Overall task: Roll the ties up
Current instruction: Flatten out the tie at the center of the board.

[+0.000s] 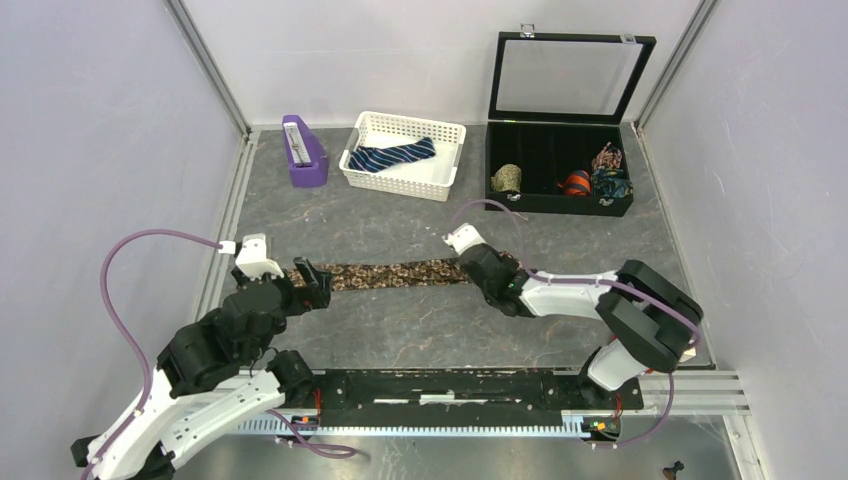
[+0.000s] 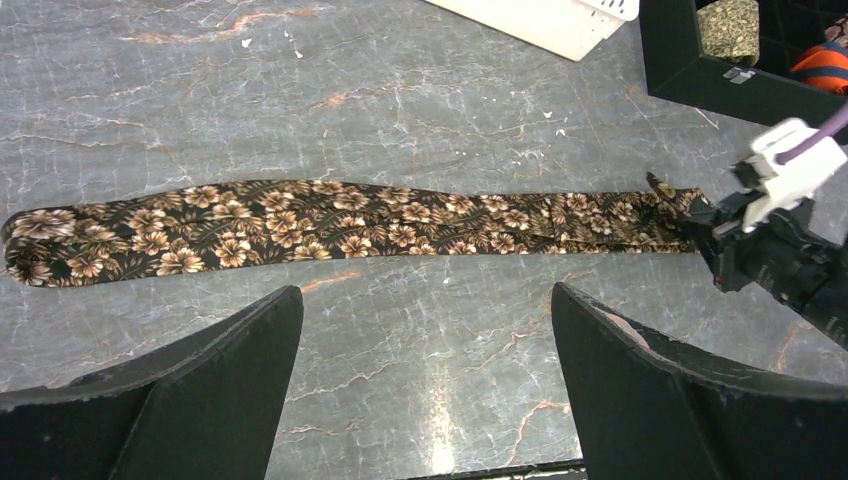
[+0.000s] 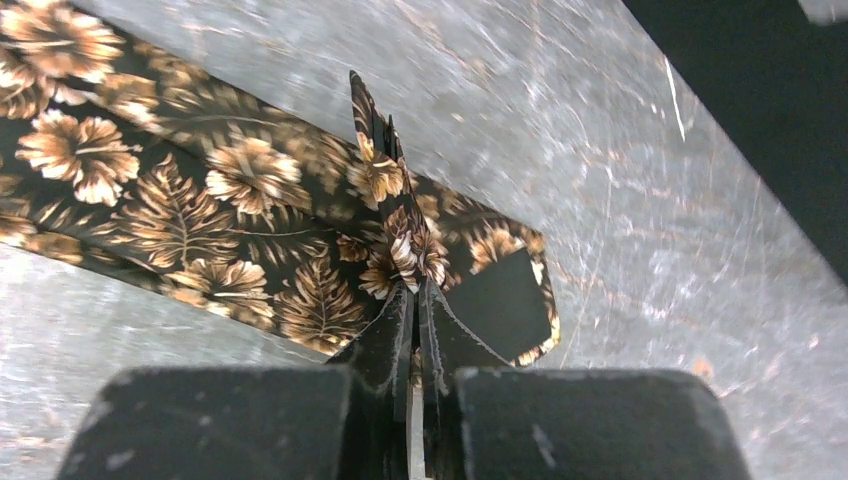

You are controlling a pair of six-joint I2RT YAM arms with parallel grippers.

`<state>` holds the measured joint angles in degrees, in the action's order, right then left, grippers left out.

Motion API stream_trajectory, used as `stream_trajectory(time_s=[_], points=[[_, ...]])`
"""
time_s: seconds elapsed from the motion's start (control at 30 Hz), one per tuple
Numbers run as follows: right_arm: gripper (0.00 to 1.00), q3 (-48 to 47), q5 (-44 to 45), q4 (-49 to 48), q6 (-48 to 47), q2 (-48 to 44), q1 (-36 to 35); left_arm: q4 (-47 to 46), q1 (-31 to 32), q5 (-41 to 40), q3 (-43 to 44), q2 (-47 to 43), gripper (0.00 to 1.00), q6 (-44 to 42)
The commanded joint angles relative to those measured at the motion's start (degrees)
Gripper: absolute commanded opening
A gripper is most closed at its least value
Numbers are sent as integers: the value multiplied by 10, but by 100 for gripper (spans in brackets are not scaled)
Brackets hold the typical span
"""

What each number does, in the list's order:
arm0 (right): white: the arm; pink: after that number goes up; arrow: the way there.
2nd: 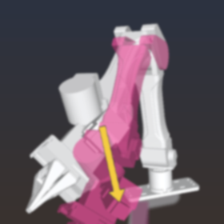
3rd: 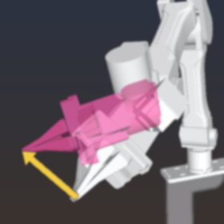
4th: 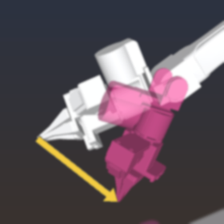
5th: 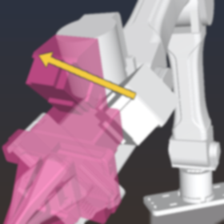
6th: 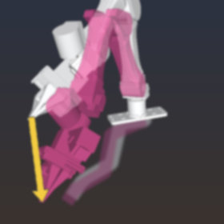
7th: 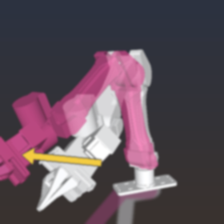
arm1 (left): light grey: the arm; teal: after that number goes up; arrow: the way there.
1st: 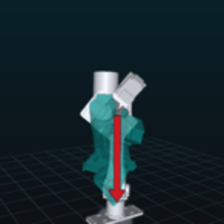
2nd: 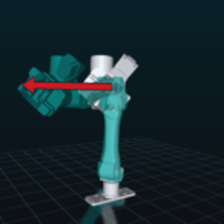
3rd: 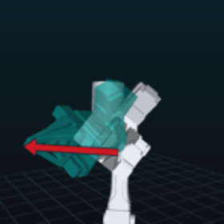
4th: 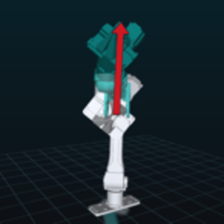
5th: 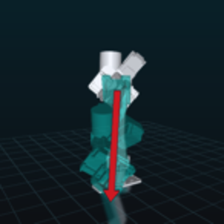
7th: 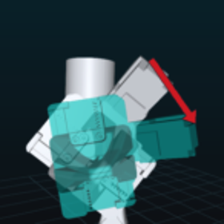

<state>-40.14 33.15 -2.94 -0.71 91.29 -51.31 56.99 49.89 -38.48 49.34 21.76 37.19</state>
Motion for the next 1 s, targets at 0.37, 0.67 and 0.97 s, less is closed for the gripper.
stream_trajectory(time_s=[0.37,0.67,0.97], points=[[3,223,-138,-377,249,-110,68,-4,-8,0,11,2,100,5],[13,325,-208,-644,364,-65,114,-6,-12,-33,7,35,100,38],[68,338,-245,-489,345,-163,182,-81,-13,-38,-61,181,100,102]])
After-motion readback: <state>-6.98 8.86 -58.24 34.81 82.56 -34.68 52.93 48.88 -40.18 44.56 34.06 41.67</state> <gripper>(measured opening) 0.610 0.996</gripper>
